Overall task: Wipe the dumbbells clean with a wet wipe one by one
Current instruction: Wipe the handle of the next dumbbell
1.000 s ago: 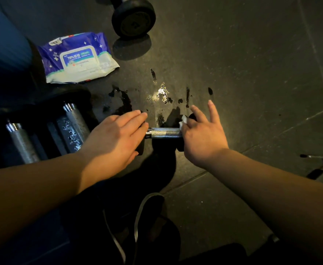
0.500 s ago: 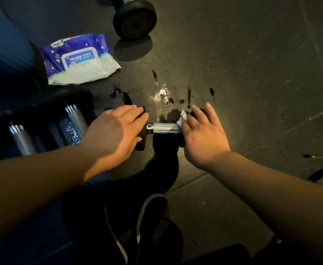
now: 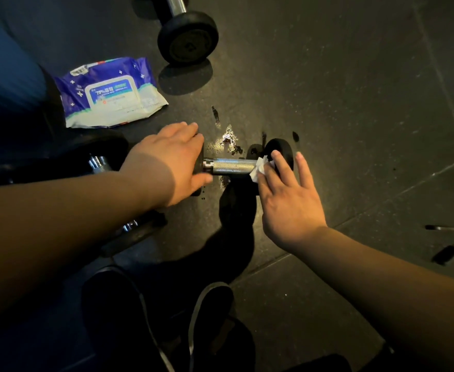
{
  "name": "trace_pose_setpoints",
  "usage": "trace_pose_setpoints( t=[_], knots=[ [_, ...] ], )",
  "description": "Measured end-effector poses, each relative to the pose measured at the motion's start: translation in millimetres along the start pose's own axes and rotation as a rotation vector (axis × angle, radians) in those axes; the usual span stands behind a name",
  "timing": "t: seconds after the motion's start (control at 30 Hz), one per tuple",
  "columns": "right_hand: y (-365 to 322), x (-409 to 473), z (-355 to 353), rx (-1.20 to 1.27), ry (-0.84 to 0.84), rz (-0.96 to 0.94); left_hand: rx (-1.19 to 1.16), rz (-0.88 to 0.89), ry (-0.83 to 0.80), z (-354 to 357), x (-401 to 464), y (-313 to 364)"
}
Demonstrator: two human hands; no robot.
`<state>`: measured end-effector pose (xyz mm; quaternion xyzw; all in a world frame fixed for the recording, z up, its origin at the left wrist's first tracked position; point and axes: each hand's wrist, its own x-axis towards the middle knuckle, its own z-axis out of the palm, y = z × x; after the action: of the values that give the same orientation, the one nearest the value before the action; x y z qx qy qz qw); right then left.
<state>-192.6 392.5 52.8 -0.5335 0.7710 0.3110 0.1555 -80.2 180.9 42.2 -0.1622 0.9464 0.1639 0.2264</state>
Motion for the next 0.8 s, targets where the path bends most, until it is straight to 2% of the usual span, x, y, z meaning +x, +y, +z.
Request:
trace_pose_setpoints(
  t=[0.1,0.23,0.43,0.6,0.8],
  knots=[
    [2.2,9.4,-3.5,-0.019,0.012,-0.011,0.044,-0.007,-0.122,2.1,4.6,-0.6],
    [5.8,16.4,-2.3,-0.043,0.020,0.002,-0.011,-0.061,-0.140,-2.7,24.5,-4.1],
    [10.2,22.6,2.1,-0.070,0.028,0.005,0.053,-0.042,-0.162,-27.4,51.7,-14.6],
    [14.8,34.8,1.6,-0.093,0.039,0.026,0.040,0.048,0.084,-33.4,40.2,-19.2],
    [22.5,47.2,-3.1,-0.111,0.050,0.026,0.021,0.060,0.227,-33.9,41.4,-28.3]
  ],
)
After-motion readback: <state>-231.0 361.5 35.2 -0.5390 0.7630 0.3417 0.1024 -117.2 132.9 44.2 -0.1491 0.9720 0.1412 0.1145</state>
